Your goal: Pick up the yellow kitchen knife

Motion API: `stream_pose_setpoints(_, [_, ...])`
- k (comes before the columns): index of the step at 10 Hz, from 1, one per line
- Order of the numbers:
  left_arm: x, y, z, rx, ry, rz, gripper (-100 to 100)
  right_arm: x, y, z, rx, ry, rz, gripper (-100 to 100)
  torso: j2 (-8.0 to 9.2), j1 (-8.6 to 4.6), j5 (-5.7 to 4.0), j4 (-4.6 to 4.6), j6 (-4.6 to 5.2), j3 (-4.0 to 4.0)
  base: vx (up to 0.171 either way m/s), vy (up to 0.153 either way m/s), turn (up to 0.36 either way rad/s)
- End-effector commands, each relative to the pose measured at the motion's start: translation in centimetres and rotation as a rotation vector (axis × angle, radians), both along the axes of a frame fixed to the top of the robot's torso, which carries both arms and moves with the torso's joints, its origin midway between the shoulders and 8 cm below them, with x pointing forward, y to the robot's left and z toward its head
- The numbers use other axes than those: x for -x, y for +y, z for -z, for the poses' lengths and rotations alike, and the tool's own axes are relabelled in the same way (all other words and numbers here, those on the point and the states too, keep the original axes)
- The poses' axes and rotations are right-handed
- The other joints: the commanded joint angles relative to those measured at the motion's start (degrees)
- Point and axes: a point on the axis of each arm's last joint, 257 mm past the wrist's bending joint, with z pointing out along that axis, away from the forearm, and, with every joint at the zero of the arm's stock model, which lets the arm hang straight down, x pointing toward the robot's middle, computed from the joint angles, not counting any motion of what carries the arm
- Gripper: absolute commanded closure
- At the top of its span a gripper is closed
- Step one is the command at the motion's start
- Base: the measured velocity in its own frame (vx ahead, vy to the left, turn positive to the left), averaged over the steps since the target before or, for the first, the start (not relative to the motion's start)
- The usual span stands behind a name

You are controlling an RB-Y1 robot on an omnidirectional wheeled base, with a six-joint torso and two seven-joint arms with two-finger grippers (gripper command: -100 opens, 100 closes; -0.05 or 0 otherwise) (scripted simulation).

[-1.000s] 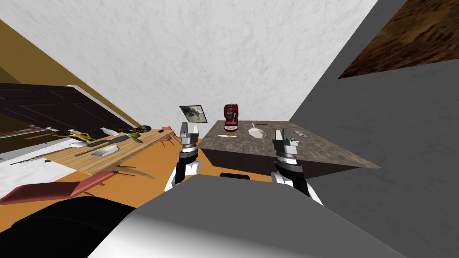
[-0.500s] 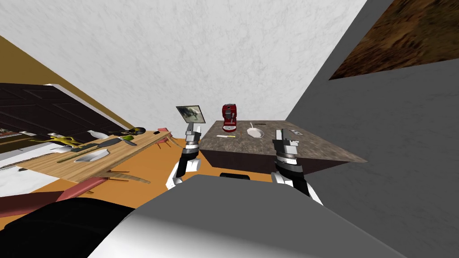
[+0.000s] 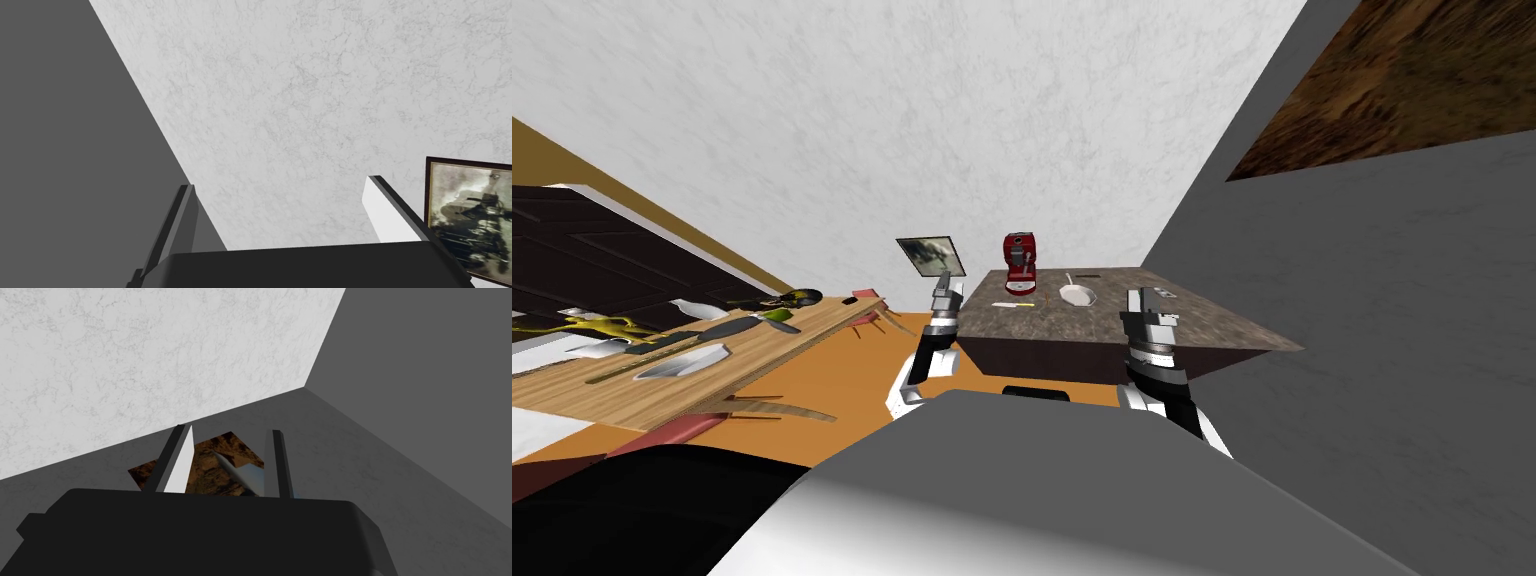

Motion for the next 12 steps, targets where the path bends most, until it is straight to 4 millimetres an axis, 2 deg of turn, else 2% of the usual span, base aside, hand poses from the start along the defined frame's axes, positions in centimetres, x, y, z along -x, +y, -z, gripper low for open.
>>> stream_pose_setpoints(1, [-0.8,0.4,0.5,0.003,0.032,-0.008,-100,0.0,0.0,0.0,0.0,0.0,0.0,0,0.0,0.0,0.0,0.0,0.0,0.0,0.0,0.011,-0.042])
stream_pose_setpoints(8, [-4.8,2.6,2.8,0.025,0.171,-0.059,-100,0.0,0.0,0.0,0.0,0.0,0.0,0,0.0,0.01,0.0,0.0,-0.03,0.0,-0.001,0.011,-0.084])
stream_pose_setpoints(12, [-6.2,3.6,4.5,0.044,0.249,-0.085,-100,0.0,0.0,0.0,0.0,0.0,0.0,0,0.0,-0.01,0.0,0.0,-0.01,0.0,-0.002,0.008,-0.061])
